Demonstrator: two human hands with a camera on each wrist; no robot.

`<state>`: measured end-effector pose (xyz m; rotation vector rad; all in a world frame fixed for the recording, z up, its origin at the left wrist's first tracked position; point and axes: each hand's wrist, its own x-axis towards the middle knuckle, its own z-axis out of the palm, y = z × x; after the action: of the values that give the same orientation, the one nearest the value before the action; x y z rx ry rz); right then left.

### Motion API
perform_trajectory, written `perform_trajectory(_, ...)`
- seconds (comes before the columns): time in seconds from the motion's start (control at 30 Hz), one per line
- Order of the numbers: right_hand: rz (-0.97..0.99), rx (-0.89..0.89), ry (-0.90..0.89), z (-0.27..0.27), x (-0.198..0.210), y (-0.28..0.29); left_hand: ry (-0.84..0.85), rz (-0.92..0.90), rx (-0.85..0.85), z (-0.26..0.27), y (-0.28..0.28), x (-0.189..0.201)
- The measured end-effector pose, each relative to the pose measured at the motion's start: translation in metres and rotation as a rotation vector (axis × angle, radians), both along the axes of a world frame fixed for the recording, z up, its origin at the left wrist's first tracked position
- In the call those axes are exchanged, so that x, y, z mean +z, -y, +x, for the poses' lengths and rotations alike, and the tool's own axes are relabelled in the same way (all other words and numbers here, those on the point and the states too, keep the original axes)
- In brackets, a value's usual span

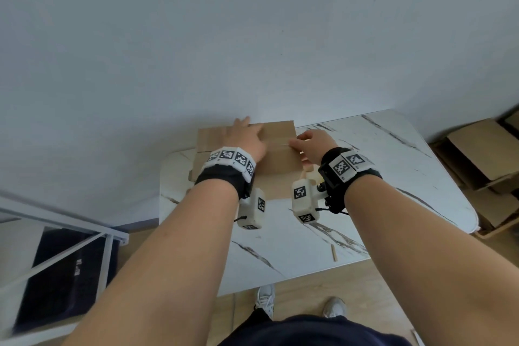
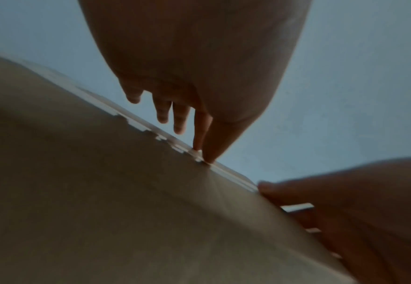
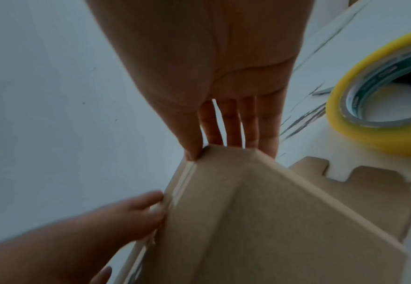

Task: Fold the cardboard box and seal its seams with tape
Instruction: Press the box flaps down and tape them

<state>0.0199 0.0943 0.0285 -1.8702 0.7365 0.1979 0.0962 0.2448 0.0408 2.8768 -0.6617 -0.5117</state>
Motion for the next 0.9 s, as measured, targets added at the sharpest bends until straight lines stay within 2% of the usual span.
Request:
perform_trajectory(0.07, 0.027, -0.017, 0.055, 0.005, 0.0, -0.001, -0.025, -0.008, -0.029, -0.007, 0.009, -0.005)
perform_trajectory(0.2, 0.093, -0.132, 0.066, 0.003, -0.005, 0.013, -0.055, -0.003, 0.047, -0.014, 0.01, -0.021)
perform_trajectory(0.33, -0.172, -0.194, -0.062, -0.021, -0.032, 0.044, -0.036, -0.028, 0.136, -0.024, 0.021, -0.03)
perform_trajectory(0.47, -0.41, -0.048, -0.257, -0.057, -0.056, 0.061, 0.049, -0.016, 0.217, -0.036, 0.035, -0.037)
perform_trajectory(0.63, -0.543, 0.267, -0.465, -0.077, -0.079, 0.061, 0.07, -0.01, 0.289, -0.042, 0.044, -0.042)
perform_trajectory(0.8, -0.686, 0.444, -0.544, -0.082, -0.087, 0.053, 0.067, -0.002, 0.314, -0.045, 0.048, -0.042)
perform_trajectory(0.9, -0.751, 0.446, -0.549, -0.084, -0.086, 0.05, 0.055, 0.004, 0.314, -0.047, 0.048, -0.039)
